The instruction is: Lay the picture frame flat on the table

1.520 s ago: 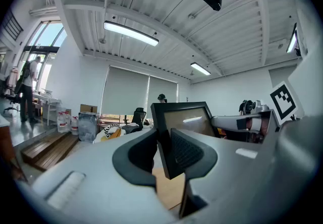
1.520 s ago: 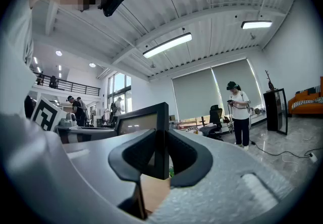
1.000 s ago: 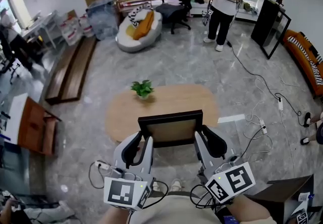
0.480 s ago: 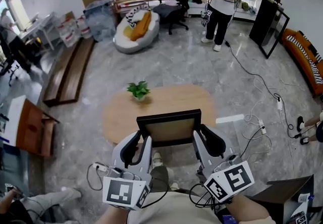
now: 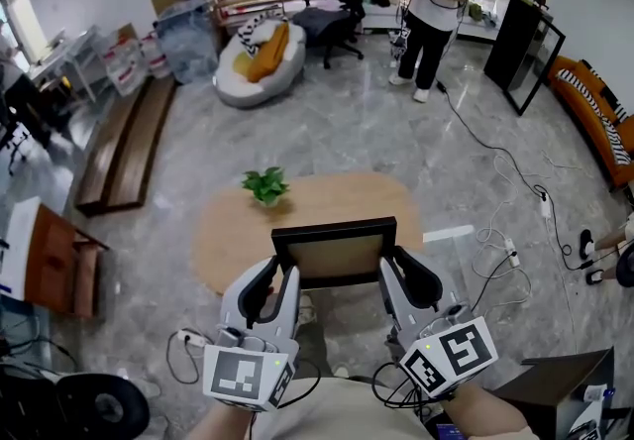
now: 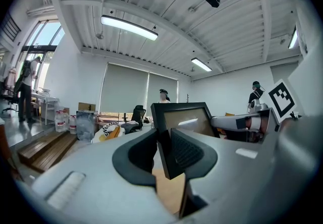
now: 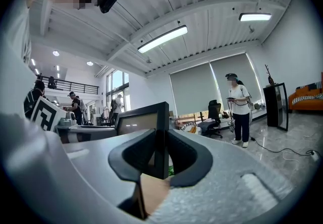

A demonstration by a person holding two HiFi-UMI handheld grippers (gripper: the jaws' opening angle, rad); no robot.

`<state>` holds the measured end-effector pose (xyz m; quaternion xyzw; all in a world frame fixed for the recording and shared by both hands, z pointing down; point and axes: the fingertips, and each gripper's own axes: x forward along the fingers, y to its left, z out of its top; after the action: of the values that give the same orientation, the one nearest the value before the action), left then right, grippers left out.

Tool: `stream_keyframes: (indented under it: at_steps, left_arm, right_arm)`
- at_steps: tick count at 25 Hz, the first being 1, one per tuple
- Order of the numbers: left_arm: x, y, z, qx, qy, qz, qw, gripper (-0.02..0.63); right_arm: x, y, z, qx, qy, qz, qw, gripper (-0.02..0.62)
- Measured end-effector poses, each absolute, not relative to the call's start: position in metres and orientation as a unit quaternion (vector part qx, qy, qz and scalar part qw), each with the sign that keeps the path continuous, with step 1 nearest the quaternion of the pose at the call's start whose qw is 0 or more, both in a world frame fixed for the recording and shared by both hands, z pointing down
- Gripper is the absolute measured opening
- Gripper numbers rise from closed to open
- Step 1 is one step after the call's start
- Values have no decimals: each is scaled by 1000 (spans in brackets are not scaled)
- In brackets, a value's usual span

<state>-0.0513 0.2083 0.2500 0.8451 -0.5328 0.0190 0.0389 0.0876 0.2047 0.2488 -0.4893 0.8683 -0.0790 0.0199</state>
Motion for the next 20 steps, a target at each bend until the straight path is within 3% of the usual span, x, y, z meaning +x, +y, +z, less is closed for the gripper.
stream_keyframes:
  at_steps: [20]
  left_arm:
    - [-88,34,270,861,-502,32,71,107]
  right_arm:
    - [50,40,266,-520,848,-99,-15,77]
